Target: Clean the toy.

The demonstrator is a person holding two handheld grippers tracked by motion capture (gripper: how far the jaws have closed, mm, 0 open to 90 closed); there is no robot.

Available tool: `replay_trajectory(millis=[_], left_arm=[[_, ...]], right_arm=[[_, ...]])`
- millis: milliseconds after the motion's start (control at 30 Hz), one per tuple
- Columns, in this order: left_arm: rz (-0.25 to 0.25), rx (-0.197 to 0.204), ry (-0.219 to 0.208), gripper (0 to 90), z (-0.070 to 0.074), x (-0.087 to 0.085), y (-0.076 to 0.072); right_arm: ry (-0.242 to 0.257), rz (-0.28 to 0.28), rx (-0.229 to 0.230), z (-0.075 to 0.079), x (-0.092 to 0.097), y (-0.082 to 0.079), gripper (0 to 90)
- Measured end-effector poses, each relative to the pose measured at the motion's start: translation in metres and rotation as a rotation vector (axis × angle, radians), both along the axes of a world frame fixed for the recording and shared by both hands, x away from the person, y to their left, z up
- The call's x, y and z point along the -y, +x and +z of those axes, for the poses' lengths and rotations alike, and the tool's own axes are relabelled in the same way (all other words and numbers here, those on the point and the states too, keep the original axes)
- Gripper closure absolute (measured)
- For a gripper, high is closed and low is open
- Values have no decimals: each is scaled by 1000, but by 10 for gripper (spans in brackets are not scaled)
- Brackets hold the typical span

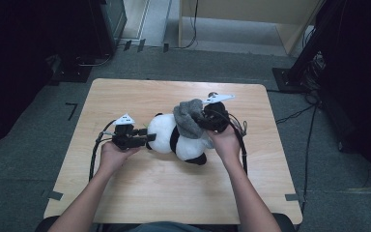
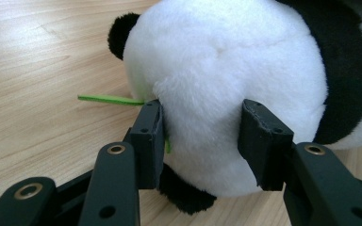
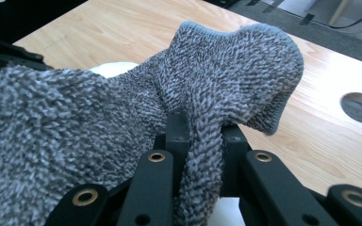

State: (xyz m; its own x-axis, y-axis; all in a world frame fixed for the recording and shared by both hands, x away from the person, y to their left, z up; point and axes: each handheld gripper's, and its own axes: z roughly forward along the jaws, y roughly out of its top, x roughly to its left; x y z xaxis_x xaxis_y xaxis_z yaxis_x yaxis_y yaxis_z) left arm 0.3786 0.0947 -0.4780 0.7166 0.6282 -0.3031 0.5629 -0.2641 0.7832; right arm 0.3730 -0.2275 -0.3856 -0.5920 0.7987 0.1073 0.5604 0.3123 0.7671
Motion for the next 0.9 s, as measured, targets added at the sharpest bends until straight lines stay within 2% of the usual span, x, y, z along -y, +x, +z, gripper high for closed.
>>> replay_trajectory(millis=[67,233,467,533,633,733,900], left_arm=[[0,4,-1,535,0,0,0],[-2,4,0,535,0,0,0],[-1,0,4,537,0,-1,0],[0,-2,4,536,0,-1,0],[0,-1,7,537,0,-1,1],[1,-3,4,539,-1,-1,1],[2,-7,-1,544,-1,-1,1]], right_arm=[[23,-20,-2,-1,9,0,799],[43,-44,-10,-4,22,-1,798],[21,-84,0,1,39,-4,801],[-4,-107,8,4,44,-4,802],[17,-119,12,12,52,-3,802],[21,-114,27,22,52,-3,802],[57,-78,48,43,36,1,804]])
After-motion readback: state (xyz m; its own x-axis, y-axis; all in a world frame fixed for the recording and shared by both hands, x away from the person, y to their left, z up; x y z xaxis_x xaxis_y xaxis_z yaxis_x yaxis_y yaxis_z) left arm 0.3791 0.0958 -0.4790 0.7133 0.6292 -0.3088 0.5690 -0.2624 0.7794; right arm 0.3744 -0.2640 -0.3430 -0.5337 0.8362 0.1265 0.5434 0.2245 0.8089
